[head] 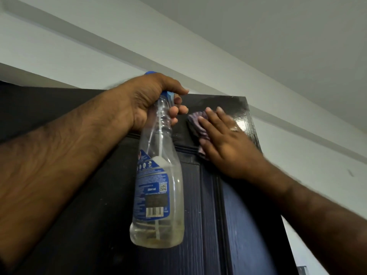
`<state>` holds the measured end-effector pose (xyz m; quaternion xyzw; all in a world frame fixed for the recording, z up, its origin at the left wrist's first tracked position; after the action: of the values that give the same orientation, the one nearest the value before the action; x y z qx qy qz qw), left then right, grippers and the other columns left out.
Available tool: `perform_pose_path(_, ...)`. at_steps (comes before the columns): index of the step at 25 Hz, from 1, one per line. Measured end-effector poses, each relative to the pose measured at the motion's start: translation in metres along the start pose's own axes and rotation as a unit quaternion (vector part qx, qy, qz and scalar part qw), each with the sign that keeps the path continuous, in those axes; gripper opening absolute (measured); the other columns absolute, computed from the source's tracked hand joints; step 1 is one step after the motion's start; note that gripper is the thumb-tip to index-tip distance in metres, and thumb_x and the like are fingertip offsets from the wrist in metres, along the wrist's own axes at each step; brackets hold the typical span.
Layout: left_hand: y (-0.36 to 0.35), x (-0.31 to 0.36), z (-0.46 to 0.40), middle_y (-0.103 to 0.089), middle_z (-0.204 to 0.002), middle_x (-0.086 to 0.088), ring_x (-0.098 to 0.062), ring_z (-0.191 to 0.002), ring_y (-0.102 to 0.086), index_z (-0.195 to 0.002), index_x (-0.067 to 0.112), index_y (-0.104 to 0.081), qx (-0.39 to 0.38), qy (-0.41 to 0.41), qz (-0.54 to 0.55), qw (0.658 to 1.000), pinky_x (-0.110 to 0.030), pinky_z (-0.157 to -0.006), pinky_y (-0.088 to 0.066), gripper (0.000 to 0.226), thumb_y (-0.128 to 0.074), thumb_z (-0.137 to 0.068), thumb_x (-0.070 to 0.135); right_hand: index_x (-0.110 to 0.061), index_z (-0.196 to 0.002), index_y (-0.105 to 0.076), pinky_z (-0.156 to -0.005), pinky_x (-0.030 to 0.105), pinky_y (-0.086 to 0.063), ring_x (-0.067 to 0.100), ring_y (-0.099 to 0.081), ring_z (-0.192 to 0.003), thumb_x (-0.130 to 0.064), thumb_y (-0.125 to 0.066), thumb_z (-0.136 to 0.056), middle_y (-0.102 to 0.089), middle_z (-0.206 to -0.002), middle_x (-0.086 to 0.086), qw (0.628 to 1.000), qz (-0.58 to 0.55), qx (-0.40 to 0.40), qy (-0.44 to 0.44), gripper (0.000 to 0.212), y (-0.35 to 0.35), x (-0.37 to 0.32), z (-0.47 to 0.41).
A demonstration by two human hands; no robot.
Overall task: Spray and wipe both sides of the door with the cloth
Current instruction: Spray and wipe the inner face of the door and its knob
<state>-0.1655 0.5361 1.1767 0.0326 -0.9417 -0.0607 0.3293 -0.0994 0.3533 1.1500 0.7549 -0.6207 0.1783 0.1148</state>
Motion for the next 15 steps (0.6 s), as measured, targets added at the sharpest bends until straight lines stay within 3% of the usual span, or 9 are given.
perform_pose_path(1,0.001,-0.002,0.0,-0.075,-0.078,-0.011,-0.008,-0.041,-0.054,-0.081,0.011,-0.063,-0.001,0.002,-0.001,1.0,-0.022,-0.049,-0.055,0.021,-0.077,-0.087,0.024,-0.012,-0.168,-0.034,-0.134,0.052,-0.015,0.039,-0.014,-0.165,-0.057,-0.023,-0.105,-0.023,-0.176,0.017,1.0,0.0,0.007,-0.002,0.078,0.005,0.01,0.003)
perform_pose_path(4,0.001,-0.008,-0.001,-0.075,-0.077,-0.01,-0.008,-0.041,-0.054,-0.08,0.012,-0.064,-0.002,0.016,0.001,1.0,-0.022,-0.047,-0.054,0.021,-0.079,-0.086,0.026,-0.008,-0.167,-0.034,-0.132,0.056,-0.014,0.045,-0.015,-0.163,-0.06,-0.013,-0.096,-0.023,-0.175,0.024,0.982,0.013,0.026,-0.189,0.091,0.014,0.053,-0.02)
perform_pose_path(5,0.0,-0.009,-0.002,-0.075,-0.078,-0.01,-0.008,-0.041,-0.054,-0.081,0.012,-0.064,-0.002,0.015,0.001,1.0,-0.022,-0.047,-0.054,0.021,-0.079,-0.085,0.026,-0.006,-0.166,-0.034,-0.132,0.059,-0.014,0.048,-0.015,-0.162,-0.059,-0.012,-0.096,-0.023,-0.174,0.027,0.979,0.017,0.023,-0.204,0.091,0.01,0.049,-0.027)
perform_pose_path(9,0.005,-0.012,-0.004,-0.075,-0.081,-0.011,-0.009,-0.044,-0.056,-0.086,0.01,-0.066,0.003,0.003,0.001,1.0,-0.024,-0.048,-0.054,0.02,-0.079,-0.086,0.026,-0.012,-0.169,-0.03,-0.135,0.053,-0.012,0.039,-0.01,-0.166,-0.057,-0.021,-0.105,-0.019,-0.177,0.017,1.0,0.0,-0.02,-0.006,0.079,0.001,0.009,-0.004)
perform_pose_path(10,0.008,-0.01,-0.004,-0.076,-0.082,-0.011,-0.009,-0.044,-0.056,-0.089,0.01,-0.067,0.004,0.0,0.002,1.0,-0.024,-0.048,-0.053,0.021,-0.079,-0.086,0.026,-0.011,-0.169,-0.031,-0.135,0.051,-0.012,0.038,-0.011,-0.166,-0.057,-0.023,-0.105,-0.02,-0.177,0.016,1.0,0.003,-0.013,-0.006,0.078,0.008,0.018,0.001)
perform_pose_path(13,0.008,-0.005,-0.005,-0.077,-0.083,-0.011,-0.008,-0.044,-0.056,-0.094,0.009,-0.068,0.009,-0.002,0.0,1.0,-0.023,-0.047,-0.053,0.022,-0.079,-0.086,0.026,-0.01,-0.171,-0.023,-0.134,0.049,-0.006,0.041,-0.006,-0.165,-0.05,-0.031,-0.112,-0.014,-0.178,0.019,0.987,0.009,-0.019,-0.162,0.072,0.014,0.067,-0.036)
perform_pose_path(15,0.005,-0.003,-0.007,-0.077,-0.082,-0.011,-0.008,-0.043,-0.055,-0.093,0.008,-0.068,0.009,-0.005,-0.002,1.0,-0.024,-0.047,-0.053,0.021,-0.078,-0.087,0.025,-0.011,-0.171,-0.019,-0.134,0.053,-0.005,0.042,-0.004,-0.165,-0.049,-0.031,-0.112,-0.011,-0.178,0.02,0.978,0.002,-0.033,-0.206,0.071,0.009,0.066,-0.064)
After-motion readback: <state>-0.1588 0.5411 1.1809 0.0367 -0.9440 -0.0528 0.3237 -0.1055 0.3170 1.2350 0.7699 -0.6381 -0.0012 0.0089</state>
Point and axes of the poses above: each hand's wrist, its own z-axis away from the middle knuckle, its own y-axis out of the back of the hand, x = y × z, the point moved 9 cm from there along -z, towards the middle knuckle
